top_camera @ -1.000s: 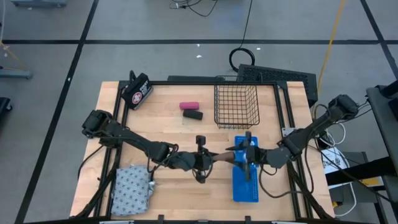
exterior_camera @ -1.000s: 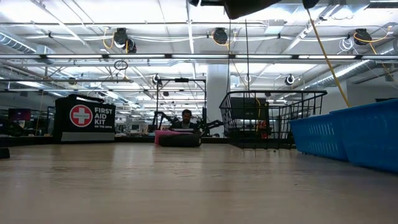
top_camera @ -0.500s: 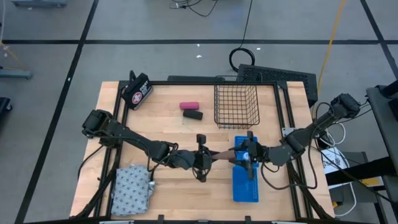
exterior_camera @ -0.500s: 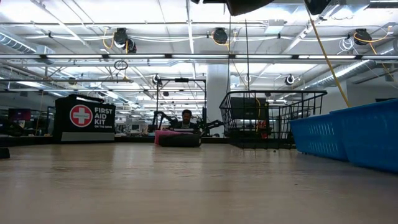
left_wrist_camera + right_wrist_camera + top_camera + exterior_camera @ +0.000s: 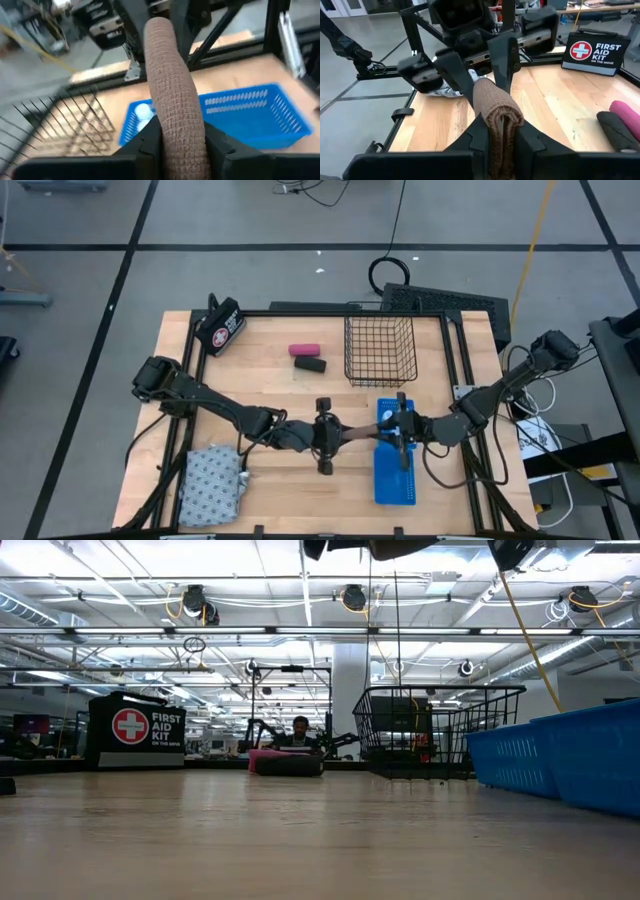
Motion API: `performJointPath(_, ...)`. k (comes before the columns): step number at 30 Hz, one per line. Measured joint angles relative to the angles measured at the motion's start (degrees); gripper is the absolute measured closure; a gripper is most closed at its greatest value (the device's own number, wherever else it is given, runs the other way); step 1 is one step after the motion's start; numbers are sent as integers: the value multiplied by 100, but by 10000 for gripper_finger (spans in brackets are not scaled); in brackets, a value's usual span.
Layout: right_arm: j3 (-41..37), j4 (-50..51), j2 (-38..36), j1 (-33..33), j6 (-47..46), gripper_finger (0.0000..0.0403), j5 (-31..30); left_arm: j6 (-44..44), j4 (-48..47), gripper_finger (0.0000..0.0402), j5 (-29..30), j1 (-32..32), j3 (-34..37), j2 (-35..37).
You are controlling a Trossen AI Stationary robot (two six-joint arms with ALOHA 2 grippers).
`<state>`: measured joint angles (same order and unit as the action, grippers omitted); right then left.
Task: Pick & Place Medicine items
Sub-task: Put the brown bandage into the bottom blue basket
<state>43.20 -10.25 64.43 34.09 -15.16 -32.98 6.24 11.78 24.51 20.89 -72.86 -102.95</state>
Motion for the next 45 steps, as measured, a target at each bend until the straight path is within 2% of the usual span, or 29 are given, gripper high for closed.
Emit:
performJointPath(2,-70,1,-43,25,28,370,3,-395,17,281,-12,40,0,-1)
performJointPath(5,-88,58,-84,136,56,370,-8,-538,27,230,-28,193,2,102)
performJointPath(10,-109,80,-213,466,332,370,41,-1030,-412,155,-131,540,-2,678)
performJointPath(14,-100,106,-342,739,281,370,768,-1177,-599,116,0,800,121,980)
performJointPath(18,303,965,-335,1129,-495,370,923,-1486,-830,93,130,1049,175,964)
performJointPath(23,1482,3060,87,1436,-1639,370,1049,-2043,-1258,83,403,1191,175,737)
performJointPath(28,2503,4733,859,1421,-2611,370,2140,-2356,-1343,89,647,1227,175,468)
performJointPath(34,2657,5521,1572,1392,-3087,370,2996,-2492,-1328,105,761,1147,175,221)
performJointPath(41,2656,5676,1992,1348,-3190,369,3065,-2599,-1328,122,701,1002,177,200)
performJointPath(45,2656,5682,2160,1260,-3102,362,3340,-2587,-1321,127,702,980,177,200)
